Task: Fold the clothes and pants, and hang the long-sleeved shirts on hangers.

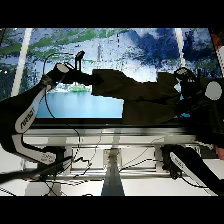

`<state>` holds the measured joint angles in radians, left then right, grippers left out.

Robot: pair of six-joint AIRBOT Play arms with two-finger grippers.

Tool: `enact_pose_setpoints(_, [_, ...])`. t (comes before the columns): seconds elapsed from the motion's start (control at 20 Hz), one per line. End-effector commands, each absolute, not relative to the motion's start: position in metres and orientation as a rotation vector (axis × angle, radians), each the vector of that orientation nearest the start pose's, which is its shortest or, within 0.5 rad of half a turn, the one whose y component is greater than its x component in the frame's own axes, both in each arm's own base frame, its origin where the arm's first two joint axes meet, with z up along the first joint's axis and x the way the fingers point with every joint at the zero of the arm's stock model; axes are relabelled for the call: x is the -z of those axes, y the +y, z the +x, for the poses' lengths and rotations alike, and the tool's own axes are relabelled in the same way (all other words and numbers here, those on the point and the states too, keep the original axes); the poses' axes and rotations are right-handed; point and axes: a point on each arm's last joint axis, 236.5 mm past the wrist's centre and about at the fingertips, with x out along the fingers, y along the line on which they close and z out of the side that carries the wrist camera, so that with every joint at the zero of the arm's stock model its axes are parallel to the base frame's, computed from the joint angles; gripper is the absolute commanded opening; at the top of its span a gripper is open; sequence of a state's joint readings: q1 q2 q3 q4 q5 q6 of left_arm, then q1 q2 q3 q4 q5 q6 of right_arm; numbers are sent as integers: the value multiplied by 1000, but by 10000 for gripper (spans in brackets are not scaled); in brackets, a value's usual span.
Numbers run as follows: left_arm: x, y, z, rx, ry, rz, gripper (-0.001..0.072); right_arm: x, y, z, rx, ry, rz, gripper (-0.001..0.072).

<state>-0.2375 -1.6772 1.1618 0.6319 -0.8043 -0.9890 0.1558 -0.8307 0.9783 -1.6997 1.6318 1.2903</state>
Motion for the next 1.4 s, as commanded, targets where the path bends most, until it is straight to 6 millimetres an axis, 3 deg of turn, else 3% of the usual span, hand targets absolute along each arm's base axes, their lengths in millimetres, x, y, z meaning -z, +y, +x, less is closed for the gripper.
enact_pose_setpoints(0.0, [89, -241, 430, 683, 1164, -282, 477, -63, 5, 218, -225, 1452, -427, 9])
enact_pose_setpoints(0.45, [86, -237, 438, 673, 1143, -267, 477, -62, 10, 217, -246, 1451, -410, 10])
enact_pose_setpoints(0.75, [89, -251, 431, 696, 1153, -255, 474, -62, 16, 217, -267, 1450, -392, 10])
enact_pose_setpoints(0.9, [91, -253, 437, 679, 1128, -246, 456, -62, 17, 216, -268, 1450, -391, 10])
enact_pose_setpoints(0.95, [88, -253, 443, 665, 1106, -258, 283, -62, 16, 217, -268, 1449, -391, 10])
enact_pose_setpoints(1.0, [83, -254, 450, 652, 1082, -284, 47, -62, 17, 218, -268, 1444, -392, 10])
enact_pose_setpoints(1.15, [45, -256, 477, 648, 989, -359, 20, -66, 17, 240, -252, 1352, -401, 10])
enact_pose_setpoints(1.25, [-5, -254, 498, 661, 875, -351, 20, -73, 15, 265, -220, 1243, -421, 10])
enact_pose_setpoints(1.35, [-70, -240, 514, 662, 739, -345, 20, -84, 5, 291, -139, 1137, -423, 9])
